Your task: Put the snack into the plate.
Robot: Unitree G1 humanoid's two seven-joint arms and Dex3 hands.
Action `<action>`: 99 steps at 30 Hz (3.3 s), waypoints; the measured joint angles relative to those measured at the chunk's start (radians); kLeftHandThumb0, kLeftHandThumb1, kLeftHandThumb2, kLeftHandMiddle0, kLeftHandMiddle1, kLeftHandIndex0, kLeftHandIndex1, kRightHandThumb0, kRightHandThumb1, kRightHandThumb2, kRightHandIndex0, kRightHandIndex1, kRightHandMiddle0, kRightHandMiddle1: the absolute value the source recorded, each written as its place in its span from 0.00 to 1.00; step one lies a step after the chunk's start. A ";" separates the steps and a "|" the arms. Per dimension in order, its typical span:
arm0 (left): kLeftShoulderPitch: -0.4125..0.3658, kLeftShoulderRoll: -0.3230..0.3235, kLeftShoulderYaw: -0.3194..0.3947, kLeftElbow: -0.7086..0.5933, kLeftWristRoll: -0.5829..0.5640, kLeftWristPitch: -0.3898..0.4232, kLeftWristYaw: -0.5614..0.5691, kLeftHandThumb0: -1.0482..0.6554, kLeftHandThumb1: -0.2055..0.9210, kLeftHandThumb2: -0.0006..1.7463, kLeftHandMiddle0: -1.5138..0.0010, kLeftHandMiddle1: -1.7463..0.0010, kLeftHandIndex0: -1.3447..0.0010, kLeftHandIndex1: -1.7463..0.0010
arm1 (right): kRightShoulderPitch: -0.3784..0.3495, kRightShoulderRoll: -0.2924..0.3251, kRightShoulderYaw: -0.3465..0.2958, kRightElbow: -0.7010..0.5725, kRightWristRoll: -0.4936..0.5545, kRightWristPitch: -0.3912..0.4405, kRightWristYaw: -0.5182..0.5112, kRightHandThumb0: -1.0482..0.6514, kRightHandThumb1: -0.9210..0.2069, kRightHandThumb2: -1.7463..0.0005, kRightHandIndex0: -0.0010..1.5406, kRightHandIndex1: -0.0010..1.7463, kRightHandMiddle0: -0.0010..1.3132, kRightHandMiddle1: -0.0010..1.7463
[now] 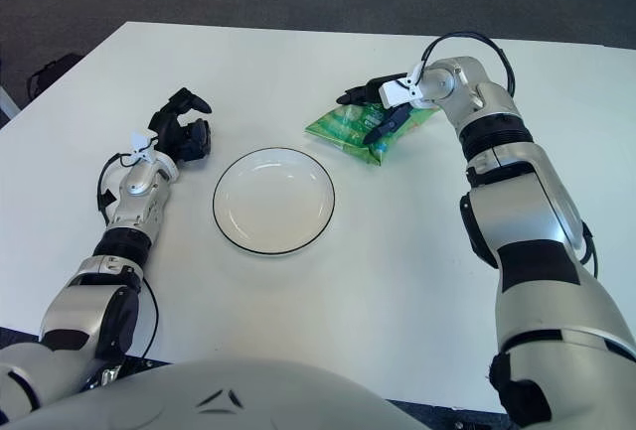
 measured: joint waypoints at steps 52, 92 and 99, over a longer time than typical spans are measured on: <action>0.029 0.003 0.002 -0.043 -0.022 0.018 -0.048 0.35 0.55 0.69 0.21 0.00 0.60 0.00 | -0.053 0.035 -0.069 0.176 0.160 0.160 0.128 0.07 0.00 0.76 0.00 0.00 0.00 0.00; 0.031 0.018 0.004 -0.040 -0.026 0.014 -0.066 0.35 0.55 0.68 0.21 0.00 0.61 0.00 | 0.014 -0.050 -0.123 0.052 0.246 -0.027 0.276 0.01 0.02 0.91 0.00 0.00 0.00 0.00; 0.028 0.023 0.007 -0.032 -0.026 0.014 -0.069 0.35 0.55 0.69 0.21 0.00 0.60 0.00 | 0.026 -0.092 -0.133 0.014 0.240 -0.029 0.188 0.01 0.05 0.93 0.00 0.00 0.00 0.00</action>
